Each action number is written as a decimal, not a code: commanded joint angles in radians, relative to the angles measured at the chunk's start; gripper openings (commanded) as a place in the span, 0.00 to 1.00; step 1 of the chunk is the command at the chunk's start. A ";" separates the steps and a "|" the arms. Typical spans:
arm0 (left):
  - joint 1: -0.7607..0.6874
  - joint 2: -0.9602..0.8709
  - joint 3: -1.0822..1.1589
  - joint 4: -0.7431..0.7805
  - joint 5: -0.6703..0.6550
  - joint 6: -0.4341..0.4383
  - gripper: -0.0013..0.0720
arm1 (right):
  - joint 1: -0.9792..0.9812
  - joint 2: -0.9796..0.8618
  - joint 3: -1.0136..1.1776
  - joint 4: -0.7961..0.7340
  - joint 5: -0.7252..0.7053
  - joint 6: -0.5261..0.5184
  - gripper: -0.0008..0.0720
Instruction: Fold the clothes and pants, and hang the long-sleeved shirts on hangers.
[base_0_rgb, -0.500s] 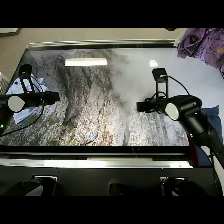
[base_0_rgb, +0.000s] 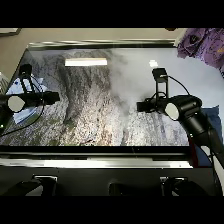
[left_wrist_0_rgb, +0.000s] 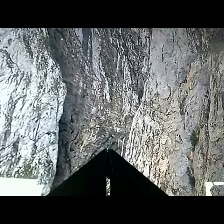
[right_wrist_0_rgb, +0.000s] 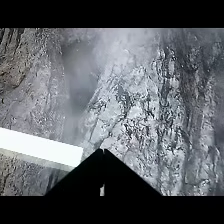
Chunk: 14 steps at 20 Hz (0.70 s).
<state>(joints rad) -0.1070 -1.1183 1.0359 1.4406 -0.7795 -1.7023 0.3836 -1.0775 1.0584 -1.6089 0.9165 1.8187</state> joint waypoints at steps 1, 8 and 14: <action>0.000 0.001 0.000 0.000 0.000 0.000 0.06 | 0.001 0.000 0.001 0.000 0.000 0.000 0.06; 0.000 -0.005 -0.001 0.000 0.092 0.000 0.06 | 0.001 0.000 0.001 0.000 0.000 0.000 0.06; 0.035 -0.025 -0.001 0.056 0.092 -0.061 1.00 | 0.001 0.000 0.001 0.000 0.000 0.000 0.06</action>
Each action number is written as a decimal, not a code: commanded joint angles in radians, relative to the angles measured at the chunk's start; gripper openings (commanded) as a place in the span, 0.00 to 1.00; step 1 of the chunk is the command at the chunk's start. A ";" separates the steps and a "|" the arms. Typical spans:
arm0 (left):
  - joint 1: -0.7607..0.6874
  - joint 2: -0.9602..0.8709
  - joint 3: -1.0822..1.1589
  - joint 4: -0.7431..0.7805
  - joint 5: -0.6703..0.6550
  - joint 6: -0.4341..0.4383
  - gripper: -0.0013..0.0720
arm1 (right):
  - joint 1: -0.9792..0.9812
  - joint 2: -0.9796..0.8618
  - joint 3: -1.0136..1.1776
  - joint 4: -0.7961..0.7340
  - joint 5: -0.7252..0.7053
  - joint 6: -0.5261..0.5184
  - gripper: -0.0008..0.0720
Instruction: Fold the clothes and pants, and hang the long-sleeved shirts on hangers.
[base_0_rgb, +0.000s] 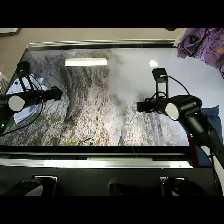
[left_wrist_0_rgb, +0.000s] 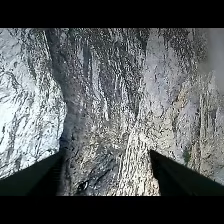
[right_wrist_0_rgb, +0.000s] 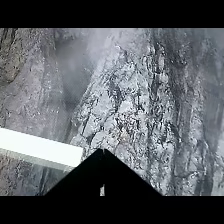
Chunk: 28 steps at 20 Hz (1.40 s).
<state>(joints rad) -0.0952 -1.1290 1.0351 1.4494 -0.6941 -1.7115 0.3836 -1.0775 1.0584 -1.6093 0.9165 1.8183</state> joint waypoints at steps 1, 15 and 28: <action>0.080 -0.038 0.003 0.070 -0.008 -0.153 1.00 | 0.001 0.000 0.001 0.001 0.000 0.000 0.06; 0.448 -0.824 0.718 0.193 -0.277 0.013 1.00 | 0.001 0.000 0.001 0.001 0.000 0.000 0.06; 0.409 -0.781 0.716 0.055 -0.399 0.057 0.03 | 0.001 0.000 0.001 0.001 0.000 0.000 0.06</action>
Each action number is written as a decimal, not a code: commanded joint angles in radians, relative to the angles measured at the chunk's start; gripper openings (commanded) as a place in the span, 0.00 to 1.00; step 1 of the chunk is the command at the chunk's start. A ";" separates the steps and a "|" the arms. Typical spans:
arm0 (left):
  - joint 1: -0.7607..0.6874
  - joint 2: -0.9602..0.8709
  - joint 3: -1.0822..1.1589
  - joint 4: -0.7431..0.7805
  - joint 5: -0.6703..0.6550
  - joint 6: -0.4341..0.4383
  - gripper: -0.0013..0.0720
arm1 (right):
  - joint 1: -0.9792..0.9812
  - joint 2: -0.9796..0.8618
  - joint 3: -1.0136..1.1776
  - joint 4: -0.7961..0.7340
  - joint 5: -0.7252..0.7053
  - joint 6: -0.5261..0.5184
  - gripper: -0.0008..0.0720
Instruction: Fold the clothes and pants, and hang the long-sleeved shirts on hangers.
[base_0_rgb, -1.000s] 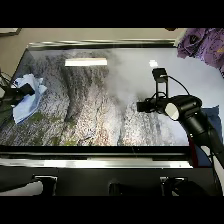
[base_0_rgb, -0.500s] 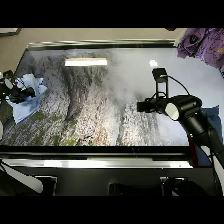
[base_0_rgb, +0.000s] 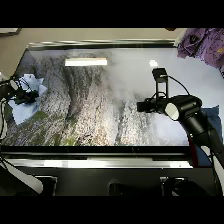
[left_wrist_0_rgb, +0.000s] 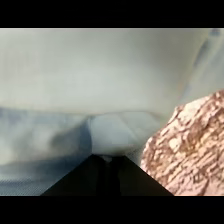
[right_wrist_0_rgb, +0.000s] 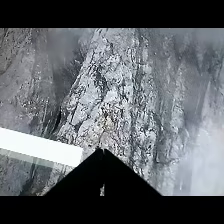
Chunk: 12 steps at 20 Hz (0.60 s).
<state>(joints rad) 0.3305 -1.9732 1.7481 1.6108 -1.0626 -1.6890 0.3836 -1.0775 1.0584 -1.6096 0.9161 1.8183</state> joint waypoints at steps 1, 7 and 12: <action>-0.037 0.111 0.002 -0.171 -0.042 0.044 0.03 | 0.001 0.000 0.001 0.001 0.000 0.000 0.06; -0.318 0.410 -0.120 -0.383 -0.115 0.074 0.03 | 0.001 0.000 0.001 0.001 0.000 0.000 0.06; -0.651 0.503 -0.236 -0.486 -0.116 0.001 0.03 | 0.001 0.000 0.001 0.001 0.000 0.000 0.06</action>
<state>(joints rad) -0.1478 -1.5238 1.5692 1.2091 -1.1698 -1.6550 0.3836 -1.0775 1.0584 -1.6077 0.9161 1.8183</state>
